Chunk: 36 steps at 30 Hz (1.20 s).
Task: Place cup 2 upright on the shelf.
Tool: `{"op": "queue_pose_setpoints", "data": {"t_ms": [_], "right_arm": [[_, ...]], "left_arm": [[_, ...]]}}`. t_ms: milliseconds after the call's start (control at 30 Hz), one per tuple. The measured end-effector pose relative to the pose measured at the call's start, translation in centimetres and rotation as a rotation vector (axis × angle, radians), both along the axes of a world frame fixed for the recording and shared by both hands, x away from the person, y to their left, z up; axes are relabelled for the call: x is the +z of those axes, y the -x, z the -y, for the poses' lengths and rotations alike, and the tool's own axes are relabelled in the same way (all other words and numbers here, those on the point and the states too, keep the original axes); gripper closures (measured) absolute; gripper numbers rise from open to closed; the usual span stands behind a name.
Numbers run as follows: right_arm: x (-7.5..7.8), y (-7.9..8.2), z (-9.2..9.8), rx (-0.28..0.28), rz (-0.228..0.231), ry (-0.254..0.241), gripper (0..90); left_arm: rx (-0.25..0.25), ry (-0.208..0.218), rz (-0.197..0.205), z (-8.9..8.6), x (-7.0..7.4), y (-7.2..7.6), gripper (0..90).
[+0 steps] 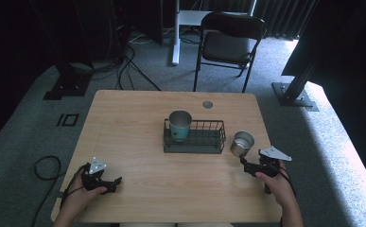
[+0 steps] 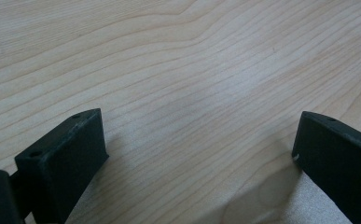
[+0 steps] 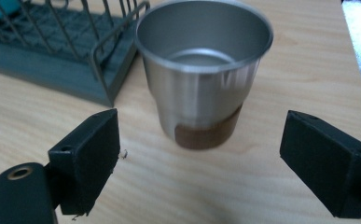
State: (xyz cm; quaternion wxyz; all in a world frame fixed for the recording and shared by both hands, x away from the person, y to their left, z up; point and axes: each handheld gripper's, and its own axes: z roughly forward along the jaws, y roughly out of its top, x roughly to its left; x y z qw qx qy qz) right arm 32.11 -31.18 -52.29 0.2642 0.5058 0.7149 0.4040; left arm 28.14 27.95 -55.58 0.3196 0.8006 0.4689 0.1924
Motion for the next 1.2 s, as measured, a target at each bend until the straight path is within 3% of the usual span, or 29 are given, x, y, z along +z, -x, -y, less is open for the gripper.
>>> {"op": "queue_pose_setpoints", "data": {"t_ms": [500, 1200], "right_arm": [[1.1, -1.7, -0.7, -0.032, 0.058, -0.032, 11.8], [0.2, -4.3, -2.2, -0.054, 0.086, -0.024, 11.1]], "left_arm": [[0.001, 0.002, 0.000, 0.0, 0.0, 0.0, 3.3], [0.001, 0.001, 0.000, 0.0, 0.0, 0.0, 3.3]]}}
